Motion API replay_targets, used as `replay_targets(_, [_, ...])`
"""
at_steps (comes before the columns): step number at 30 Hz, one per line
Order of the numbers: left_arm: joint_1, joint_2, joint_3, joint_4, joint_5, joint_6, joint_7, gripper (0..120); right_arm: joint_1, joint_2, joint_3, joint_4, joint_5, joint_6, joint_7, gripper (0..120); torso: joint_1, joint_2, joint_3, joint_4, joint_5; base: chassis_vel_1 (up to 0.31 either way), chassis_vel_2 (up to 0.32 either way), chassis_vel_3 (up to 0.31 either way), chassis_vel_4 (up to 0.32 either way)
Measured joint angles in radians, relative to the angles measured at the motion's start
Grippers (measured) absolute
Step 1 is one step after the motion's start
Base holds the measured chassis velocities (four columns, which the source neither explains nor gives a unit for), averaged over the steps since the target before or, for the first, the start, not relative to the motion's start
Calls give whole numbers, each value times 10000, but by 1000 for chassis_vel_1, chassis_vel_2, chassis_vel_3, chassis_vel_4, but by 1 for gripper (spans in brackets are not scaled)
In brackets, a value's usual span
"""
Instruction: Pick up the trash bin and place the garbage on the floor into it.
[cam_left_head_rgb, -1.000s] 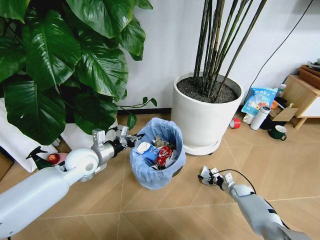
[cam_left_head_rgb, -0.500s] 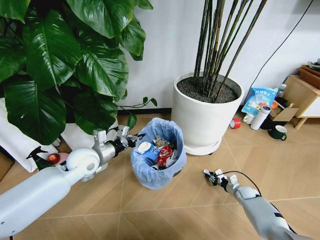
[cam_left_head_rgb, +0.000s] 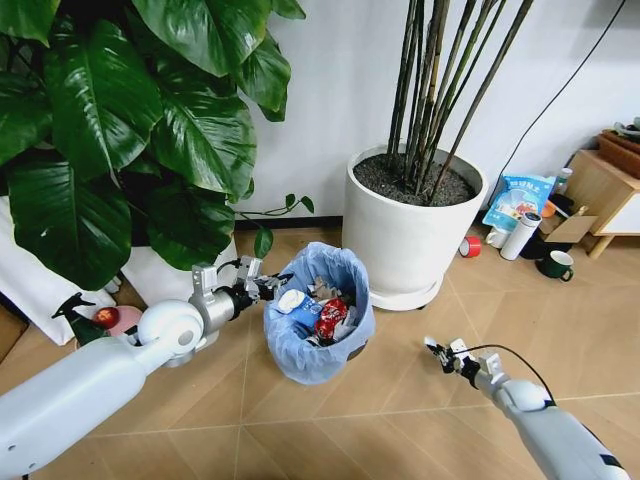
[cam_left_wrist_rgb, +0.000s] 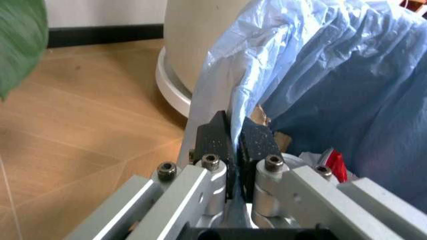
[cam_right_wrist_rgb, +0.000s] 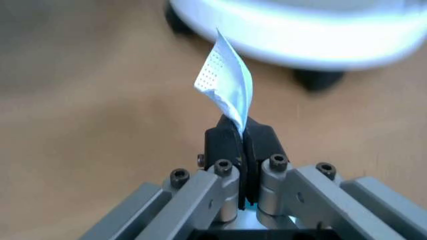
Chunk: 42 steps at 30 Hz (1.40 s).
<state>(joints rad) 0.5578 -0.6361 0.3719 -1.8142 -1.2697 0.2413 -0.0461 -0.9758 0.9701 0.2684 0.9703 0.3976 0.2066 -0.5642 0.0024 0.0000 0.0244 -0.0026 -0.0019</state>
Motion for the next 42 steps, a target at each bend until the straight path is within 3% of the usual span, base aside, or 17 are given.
replay_targets(10, [-182, -304, 765, 619, 256, -30, 35, 0, -621, -871, 746, 3024, 2855, 1238, -2531, 0, 0, 0, 0, -1, 0, 0, 0, 0, 0])
replay_targets(17, [-676, -554, 1398, 982, 248, -37, 54, 0, -577, -1040, 789, 4682, 4853, 1315, -3589, 0, 0, 0, 1, 0, 0, 0, 0, 0, 0])
replay_targets(23, [-1495, -737, 2298, 1137, 183, -36, 118, 0, -60, -1117, 221, 5889, 6164, 761, -4158, 0, 0, 0, 1, 0, -2, 0, 0, 0, 0])
replay_targets(32, [-2075, -1000, 2903, 1210, 93, -26, 110, 0, 762, -1407, -1564, 6804, 6419, 310, -3859, 0, 0, 0, 1, 0, -1, 0, 0, 0, 0])
replay_targets(42, [-2226, -1094, 3051, 1211, 80, -15, 89, 0, 1725, -1693, -3175, 6500, 5709, 188, -3378, 0, 0, 0, 1, 0, -1, 0, 0, 0, 0])
